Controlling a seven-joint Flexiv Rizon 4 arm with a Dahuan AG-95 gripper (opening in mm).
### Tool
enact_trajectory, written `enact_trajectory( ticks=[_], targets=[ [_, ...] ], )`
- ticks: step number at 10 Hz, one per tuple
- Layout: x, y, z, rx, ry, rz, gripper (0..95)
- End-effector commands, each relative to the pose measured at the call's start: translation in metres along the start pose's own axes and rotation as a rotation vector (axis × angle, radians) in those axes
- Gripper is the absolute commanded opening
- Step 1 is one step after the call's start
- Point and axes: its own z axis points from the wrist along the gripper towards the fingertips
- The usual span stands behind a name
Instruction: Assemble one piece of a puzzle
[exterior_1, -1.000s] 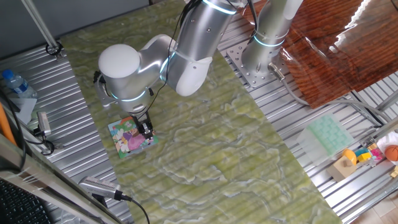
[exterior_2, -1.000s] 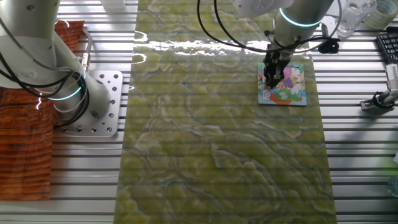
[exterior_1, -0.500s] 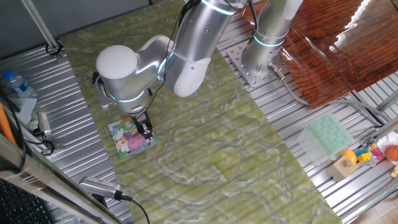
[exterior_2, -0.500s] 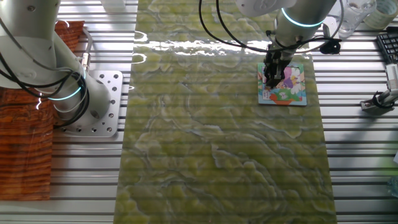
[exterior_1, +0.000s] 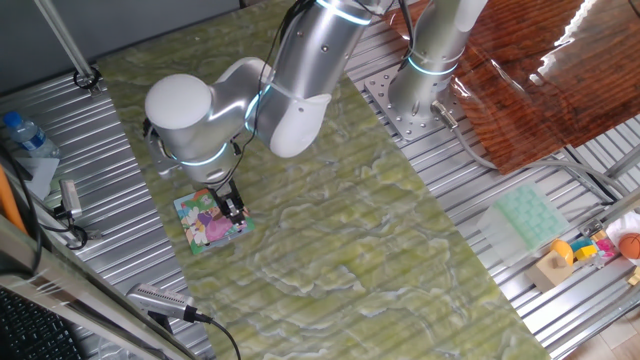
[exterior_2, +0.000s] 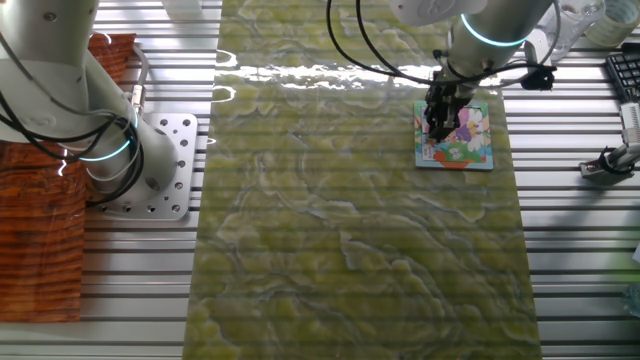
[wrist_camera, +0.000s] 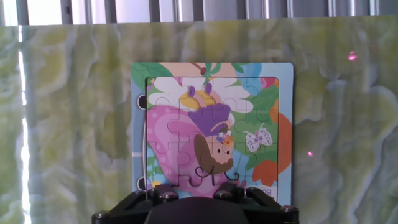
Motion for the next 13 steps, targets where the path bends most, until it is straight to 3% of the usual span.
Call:
enact_trajectory(
  ticks=[1, 4, 13],
  targets=[
    [0.0005, 0.0002, -0.0006, 0.002, 0.008, 0.001, 0.0],
    [0.0004, 0.0003, -0.0005, 0.002, 0.026, -0.003, 0.0],
    [0.0000, 0.0010, 0.0000, 0.000, 0.044, -0.013, 0.0]
  ],
)
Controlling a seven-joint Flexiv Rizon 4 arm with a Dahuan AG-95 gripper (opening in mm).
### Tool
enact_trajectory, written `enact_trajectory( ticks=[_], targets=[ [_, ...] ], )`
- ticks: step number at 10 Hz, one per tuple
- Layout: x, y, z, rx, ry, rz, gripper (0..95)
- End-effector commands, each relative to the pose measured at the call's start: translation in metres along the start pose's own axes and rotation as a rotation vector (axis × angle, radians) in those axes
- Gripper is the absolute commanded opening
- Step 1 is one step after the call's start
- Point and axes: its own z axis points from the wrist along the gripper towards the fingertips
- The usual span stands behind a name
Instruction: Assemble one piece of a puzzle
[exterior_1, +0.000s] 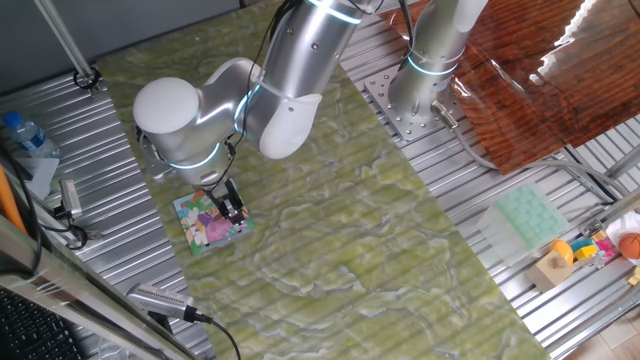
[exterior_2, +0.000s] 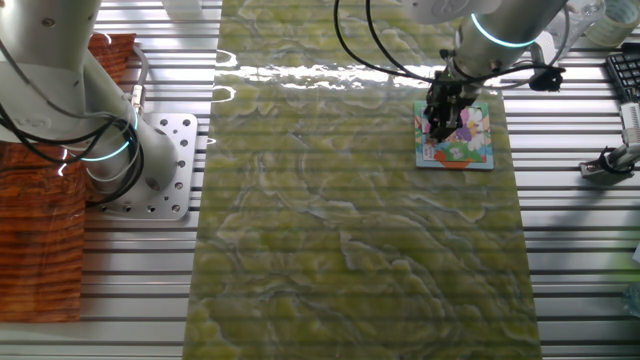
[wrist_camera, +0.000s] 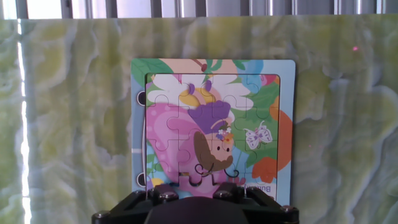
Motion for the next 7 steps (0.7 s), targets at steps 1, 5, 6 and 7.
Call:
enact_trajectory(
  ticks=[1, 5, 6, 7],
  targets=[
    [0.0005, 0.0001, -0.0004, 0.001, 0.002, 0.000, 0.0],
    [-0.0008, 0.0007, -0.0013, 0.000, 0.002, -0.003, 19.0],
    [-0.0010, 0.0007, -0.0011, 0.001, 0.002, -0.004, 19.0],
    [-0.0012, 0.0007, -0.0006, 0.001, 0.002, -0.004, 19.0]
  ],
)
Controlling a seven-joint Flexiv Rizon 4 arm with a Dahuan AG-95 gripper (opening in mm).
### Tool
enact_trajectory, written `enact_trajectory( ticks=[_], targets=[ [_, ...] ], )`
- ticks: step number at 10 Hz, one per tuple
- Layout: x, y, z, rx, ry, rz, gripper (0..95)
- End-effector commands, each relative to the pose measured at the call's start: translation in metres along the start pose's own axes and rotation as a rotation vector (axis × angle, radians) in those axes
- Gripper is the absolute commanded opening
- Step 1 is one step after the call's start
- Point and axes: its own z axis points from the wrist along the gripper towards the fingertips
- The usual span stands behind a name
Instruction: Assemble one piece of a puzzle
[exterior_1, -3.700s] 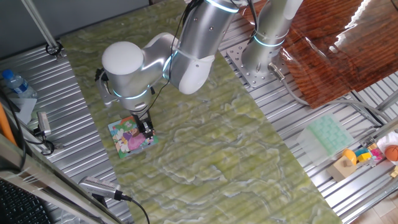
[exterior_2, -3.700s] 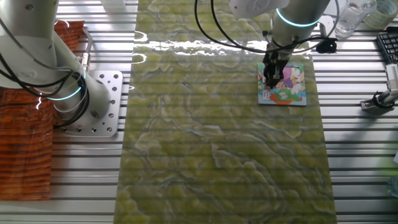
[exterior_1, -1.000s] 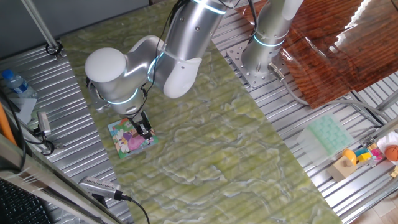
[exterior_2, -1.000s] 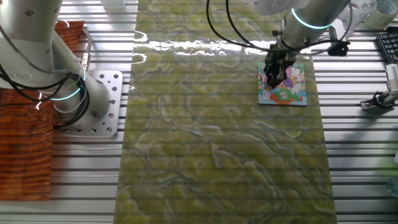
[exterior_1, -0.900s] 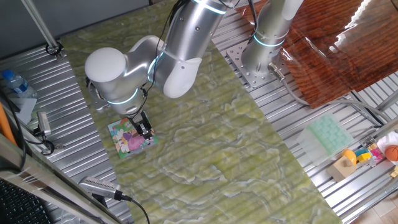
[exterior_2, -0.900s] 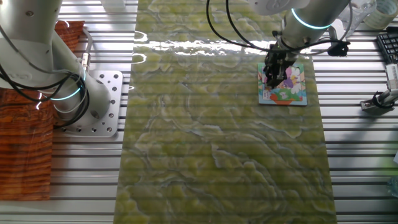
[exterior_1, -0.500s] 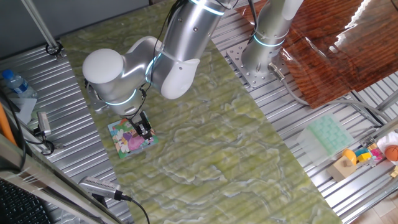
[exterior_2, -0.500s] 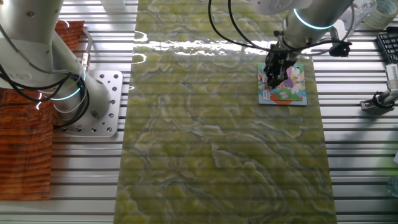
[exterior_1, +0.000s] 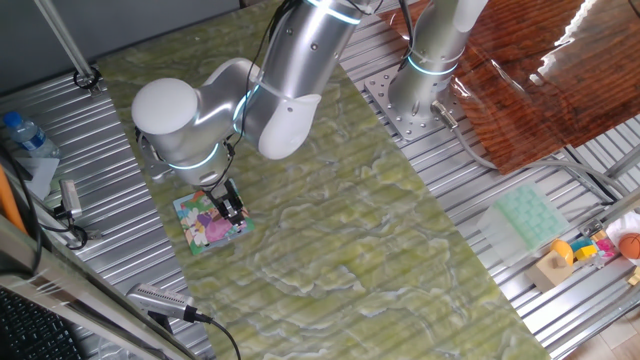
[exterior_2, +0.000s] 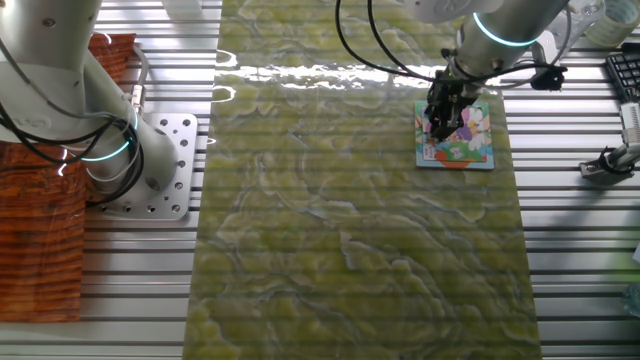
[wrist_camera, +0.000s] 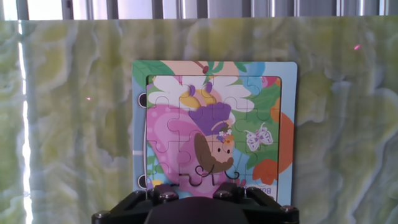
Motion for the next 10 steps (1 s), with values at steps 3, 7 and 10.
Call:
enact_trajectory(
  ticks=[3, 7, 10],
  targets=[
    [-0.0006, 0.0002, 0.0006, 0.000, 0.000, -0.002, 19.0],
    [-0.0006, 0.0002, 0.0006, 0.000, -0.001, -0.009, 19.0],
    [-0.0006, 0.0002, 0.0006, 0.000, -0.001, -0.014, 38.0]
  ],
)
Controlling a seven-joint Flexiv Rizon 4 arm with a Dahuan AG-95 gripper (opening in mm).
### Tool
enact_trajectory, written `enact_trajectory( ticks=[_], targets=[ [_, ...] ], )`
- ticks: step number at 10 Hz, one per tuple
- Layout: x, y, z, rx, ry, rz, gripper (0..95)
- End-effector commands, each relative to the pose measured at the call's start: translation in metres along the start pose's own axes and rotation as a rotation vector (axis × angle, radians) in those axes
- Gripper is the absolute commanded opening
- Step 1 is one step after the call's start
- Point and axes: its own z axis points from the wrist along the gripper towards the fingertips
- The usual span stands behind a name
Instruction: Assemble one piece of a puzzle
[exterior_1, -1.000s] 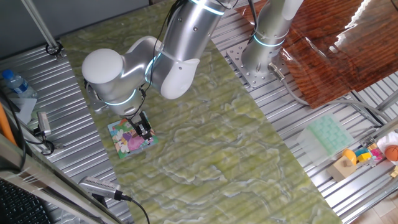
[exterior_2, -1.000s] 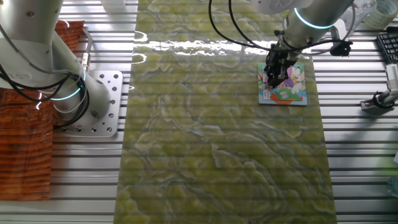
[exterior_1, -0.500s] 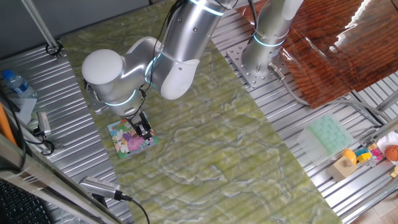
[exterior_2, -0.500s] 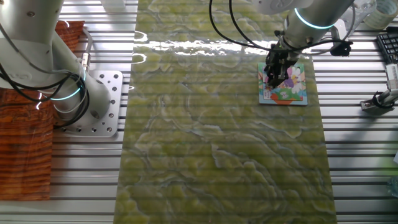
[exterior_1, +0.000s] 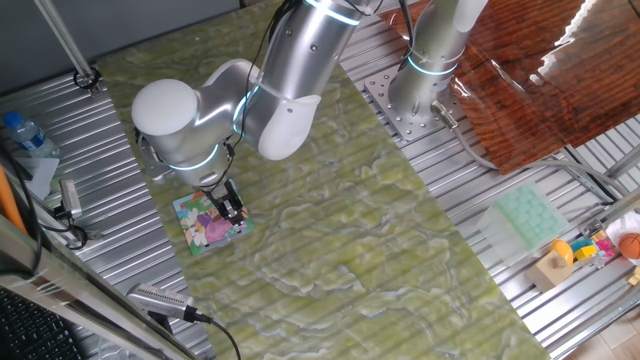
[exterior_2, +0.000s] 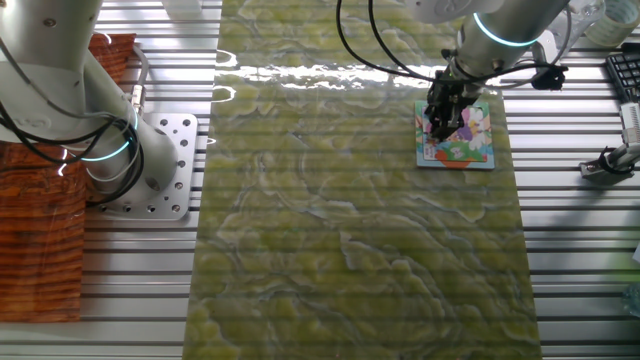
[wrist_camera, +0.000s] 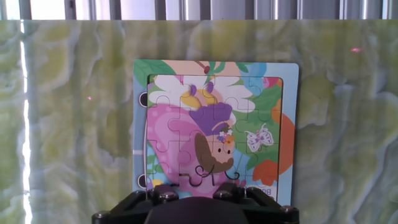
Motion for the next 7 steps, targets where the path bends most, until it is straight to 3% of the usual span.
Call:
enact_trajectory(
  ticks=[1, 5, 6, 7],
  targets=[
    [-0.0001, 0.0001, 0.0000, -0.001, -0.001, -0.002, 38.0],
    [-0.0001, 0.0001, 0.0000, -0.001, -0.002, -0.005, 38.0],
    [-0.0001, 0.0001, 0.0000, -0.002, -0.002, -0.006, 57.0],
    [-0.0001, 0.0001, 0.0000, -0.003, -0.002, -0.007, 57.0]
  ],
)
